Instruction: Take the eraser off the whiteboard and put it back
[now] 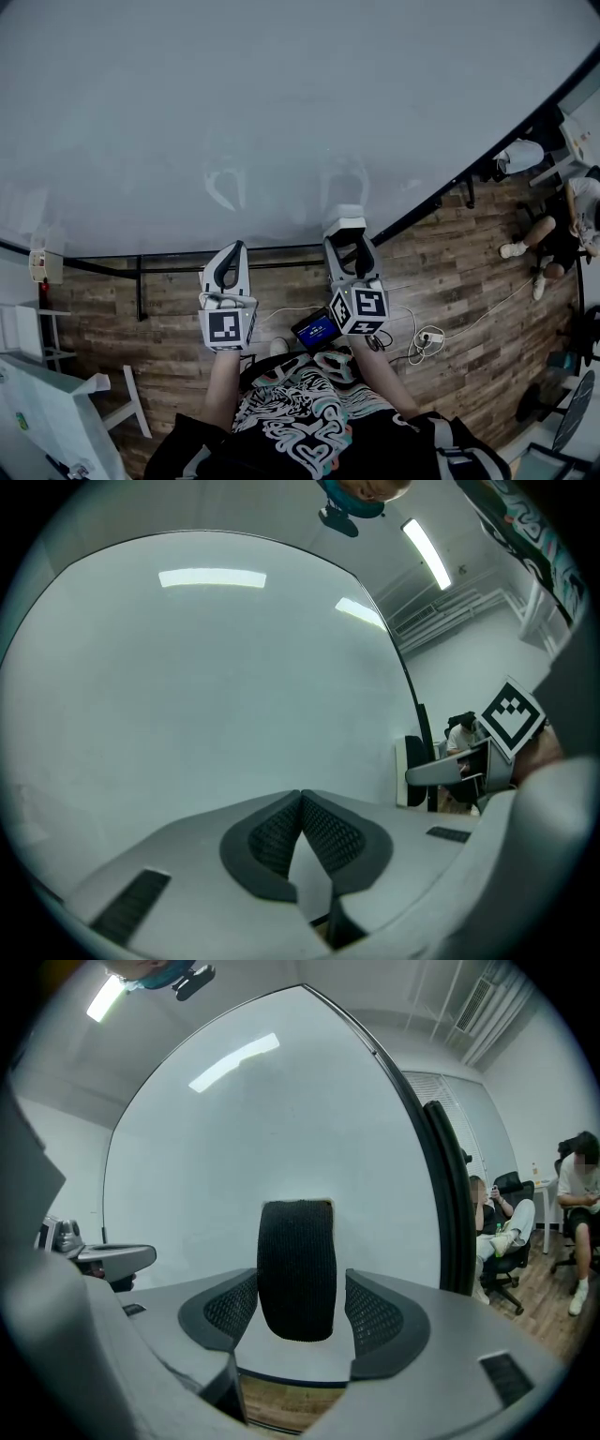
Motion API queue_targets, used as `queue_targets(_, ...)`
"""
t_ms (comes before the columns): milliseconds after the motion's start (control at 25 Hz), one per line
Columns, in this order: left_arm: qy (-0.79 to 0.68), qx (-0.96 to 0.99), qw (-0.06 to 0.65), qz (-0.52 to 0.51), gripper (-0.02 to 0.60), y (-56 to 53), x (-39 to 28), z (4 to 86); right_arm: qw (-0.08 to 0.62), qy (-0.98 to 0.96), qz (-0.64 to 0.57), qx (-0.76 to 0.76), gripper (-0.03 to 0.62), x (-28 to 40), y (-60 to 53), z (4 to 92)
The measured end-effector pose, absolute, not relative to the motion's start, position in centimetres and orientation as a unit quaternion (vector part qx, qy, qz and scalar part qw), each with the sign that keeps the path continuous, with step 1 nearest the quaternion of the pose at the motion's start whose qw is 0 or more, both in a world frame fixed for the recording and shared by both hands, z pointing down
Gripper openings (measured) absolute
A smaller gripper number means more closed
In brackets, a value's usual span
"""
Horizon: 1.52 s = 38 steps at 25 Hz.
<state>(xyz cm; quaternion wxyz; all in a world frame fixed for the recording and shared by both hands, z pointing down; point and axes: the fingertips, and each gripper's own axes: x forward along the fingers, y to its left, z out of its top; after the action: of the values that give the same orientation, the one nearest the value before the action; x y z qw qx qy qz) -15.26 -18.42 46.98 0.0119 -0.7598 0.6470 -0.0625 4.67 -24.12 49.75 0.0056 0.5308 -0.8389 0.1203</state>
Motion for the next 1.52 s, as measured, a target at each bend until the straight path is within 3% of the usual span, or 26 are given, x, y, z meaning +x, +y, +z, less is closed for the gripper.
queue_targets(280, 0.641, -0.766, 0.012, -0.06, 0.028, -17.5, -14.9, 46.7, 0.014, -0.845, 0.092, 0.527, 0.27, 4.8, -22.1, 48.5)
queue_targets(520, 0.628, -0.775, 0.004, -0.072, 0.028, -16.5, -13.6, 46.6, -0.025, -0.863, 0.091, 0.497, 0.26, 4.3, -19.4, 47.2)
queue_targets(640, 0.626, -0.777, 0.008, -0.063, 0.028, -15.9, -13.5, 46.4, -0.038, -0.863, 0.095, 0.496, 0.225, 4.7, -18.4, 47.1)
queue_targets(720, 0.626, -0.777, 0.004, -0.067, 0.028, -15.5, -13.4, 46.1, -0.04, -0.86, 0.094, 0.499, 0.131, 5.1, -17.8, 47.0)
queue_targets(800, 0.627, -0.777, 0.011, -0.055, 0.028, -15.1, -13.5, 45.9, -0.041, -0.864, 0.095, 0.493, 0.095, 5.0, -17.2, 47.0)
queue_targets(840, 0.628, -0.777, 0.016, -0.051, 0.028, -15.0, -13.7, 45.7, -0.042, -0.869, 0.098, 0.484, 0.031, 4.8, -16.8, 46.9)
queue_targets(1520, 0.617, -0.785, 0.022, -0.039, 0.027, -12.2, -12.7, 44.7, -0.035, -0.869, 0.098, 0.483, 0.029, 5.5, -13.4, 46.8)
